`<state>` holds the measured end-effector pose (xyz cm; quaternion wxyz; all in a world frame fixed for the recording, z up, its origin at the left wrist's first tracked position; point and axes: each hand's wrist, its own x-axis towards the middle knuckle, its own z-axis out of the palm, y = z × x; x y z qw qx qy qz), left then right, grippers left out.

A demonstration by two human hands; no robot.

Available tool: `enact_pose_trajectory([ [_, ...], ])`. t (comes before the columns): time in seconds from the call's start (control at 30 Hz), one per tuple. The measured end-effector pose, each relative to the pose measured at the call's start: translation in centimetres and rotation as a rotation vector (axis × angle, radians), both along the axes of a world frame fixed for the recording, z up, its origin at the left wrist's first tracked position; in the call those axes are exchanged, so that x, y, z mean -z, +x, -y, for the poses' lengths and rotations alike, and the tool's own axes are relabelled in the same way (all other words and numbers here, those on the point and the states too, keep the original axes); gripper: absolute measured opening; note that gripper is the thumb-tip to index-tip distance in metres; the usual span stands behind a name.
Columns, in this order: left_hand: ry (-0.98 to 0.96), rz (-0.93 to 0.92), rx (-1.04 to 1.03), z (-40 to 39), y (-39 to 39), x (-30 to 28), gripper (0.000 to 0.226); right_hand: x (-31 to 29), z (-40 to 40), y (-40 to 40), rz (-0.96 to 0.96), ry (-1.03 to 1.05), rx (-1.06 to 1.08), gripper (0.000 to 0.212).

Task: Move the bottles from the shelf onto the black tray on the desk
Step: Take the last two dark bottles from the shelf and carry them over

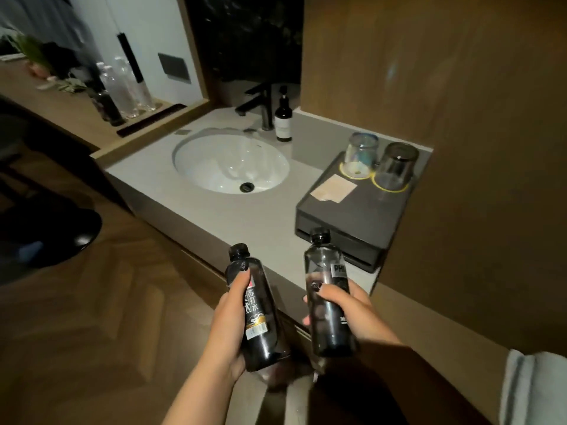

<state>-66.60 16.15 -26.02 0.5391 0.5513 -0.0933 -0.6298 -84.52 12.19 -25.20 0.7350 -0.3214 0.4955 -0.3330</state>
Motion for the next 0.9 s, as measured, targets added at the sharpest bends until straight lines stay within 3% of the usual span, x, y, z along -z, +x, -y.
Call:
enact_pose_trajectory([
  [0.13, 0.045, -0.024, -0.021, -0.1, 6.0, -0.4, 0.040, 0.3, 0.6, 7.0, -0.027, 0.021, -0.036, 0.040],
  [0.3, 0.088, -0.026, -0.097, 0.9, 12.7, -0.5, 0.057, -0.2, 2.5, 13.7, -0.152, -0.100, -0.141, 0.026],
  [0.43, 0.053, 0.032, -0.105, 2.5, 17.4, -0.3, 0.050, 0.4, 4.8, 19.7, -0.238, -0.181, -0.224, 0.053],
  [0.57, 0.010, 0.141, -0.084, 5.4, 22.6, -0.1, 0.044, 1.1, 7.9, 25.3, -0.285, -0.228, -0.254, 0.047],
  [0.7, 0.013, 0.175, -0.099, 8.9, 28.0, -0.9, 0.037, 0.9, 11.4, 30.8, -0.253, -0.207, -0.268, 0.055],
  [0.9, 0.024, 0.185, -0.085, 13.8, 36.1, -2.7, 0.041, -0.8, 16.5, 39.0, -0.230, -0.240, -0.313, 0.035],
])
